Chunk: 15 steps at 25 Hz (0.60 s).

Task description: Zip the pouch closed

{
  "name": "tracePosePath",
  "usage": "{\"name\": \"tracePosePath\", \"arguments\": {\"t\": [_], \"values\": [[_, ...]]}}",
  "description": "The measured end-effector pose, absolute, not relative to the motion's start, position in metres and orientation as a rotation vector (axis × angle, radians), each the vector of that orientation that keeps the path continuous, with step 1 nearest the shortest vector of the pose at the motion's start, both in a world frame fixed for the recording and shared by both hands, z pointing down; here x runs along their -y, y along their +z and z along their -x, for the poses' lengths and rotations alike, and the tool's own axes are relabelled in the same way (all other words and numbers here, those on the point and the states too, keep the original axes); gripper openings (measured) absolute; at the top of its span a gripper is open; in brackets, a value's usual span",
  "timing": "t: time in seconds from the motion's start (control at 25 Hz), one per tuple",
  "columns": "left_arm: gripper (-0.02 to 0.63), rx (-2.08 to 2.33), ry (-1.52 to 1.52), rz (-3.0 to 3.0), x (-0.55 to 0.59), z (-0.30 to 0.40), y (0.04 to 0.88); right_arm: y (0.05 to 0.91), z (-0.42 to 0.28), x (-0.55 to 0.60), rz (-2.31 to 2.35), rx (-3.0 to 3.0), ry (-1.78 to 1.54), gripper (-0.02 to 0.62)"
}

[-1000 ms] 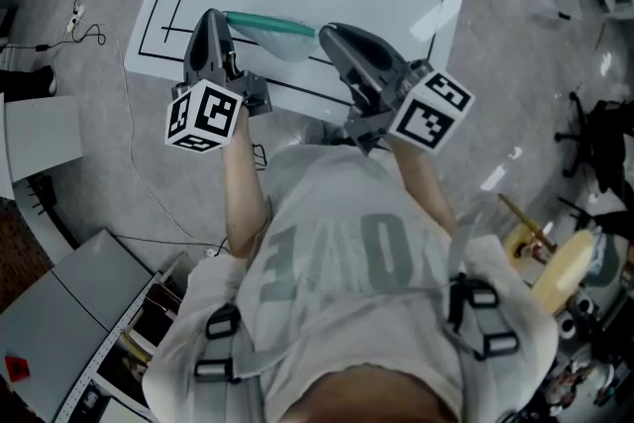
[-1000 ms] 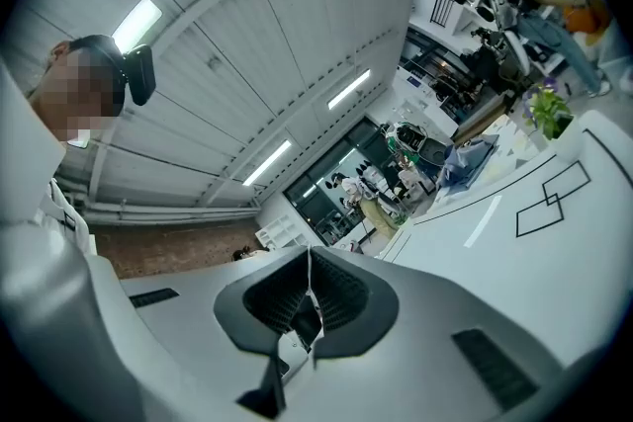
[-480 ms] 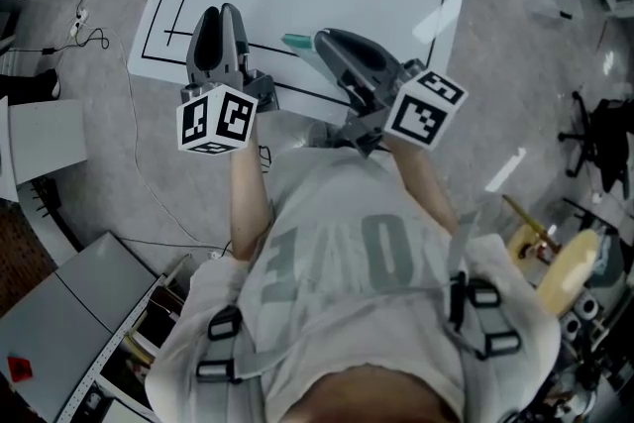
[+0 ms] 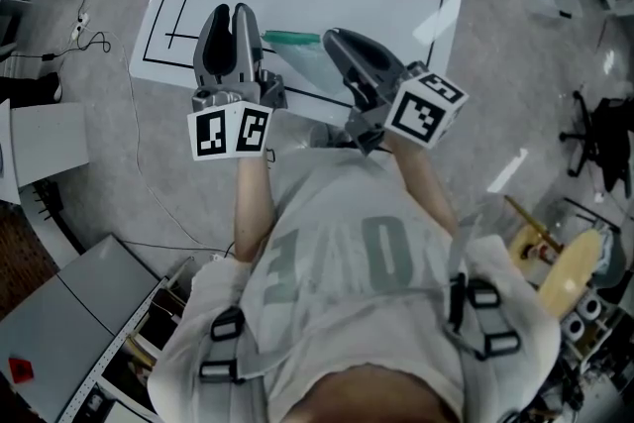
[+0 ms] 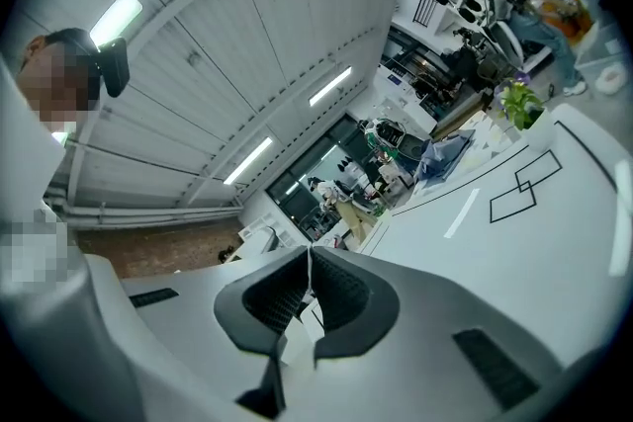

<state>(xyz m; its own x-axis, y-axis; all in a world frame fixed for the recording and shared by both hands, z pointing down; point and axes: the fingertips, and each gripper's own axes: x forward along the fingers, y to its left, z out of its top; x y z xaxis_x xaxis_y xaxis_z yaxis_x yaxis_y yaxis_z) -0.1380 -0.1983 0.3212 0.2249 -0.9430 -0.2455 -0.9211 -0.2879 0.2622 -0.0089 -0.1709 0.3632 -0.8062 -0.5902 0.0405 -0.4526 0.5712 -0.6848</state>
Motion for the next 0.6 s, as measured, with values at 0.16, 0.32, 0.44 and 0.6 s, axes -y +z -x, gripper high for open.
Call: {"name": "tracePosePath", "arguments": {"t": [0.16, 0.32, 0.44, 0.6], "values": [[0.094, 1.840, -0.544, -2.410, 0.198, 0.140, 0.321, 0.388, -0.001, 0.179, 1.053, -2.651, -1.003, 0.017], [0.095, 1.838, -0.537, -2.408, 0.197, 0.142, 0.323, 0.419, -0.020, 0.197, 1.236, -2.671, -0.959, 0.017], [0.095, 1.838, -0.530, -2.412, 0.197, 0.144, 0.321, 0.444, -0.043, 0.208, 1.404, -2.643, -0.963, 0.017], [0.095, 1.839, -0.520, -2.415, 0.200, 0.144, 0.321, 0.475, -0.071, 0.215, 1.590, -2.666, -0.909, 0.017]]}}
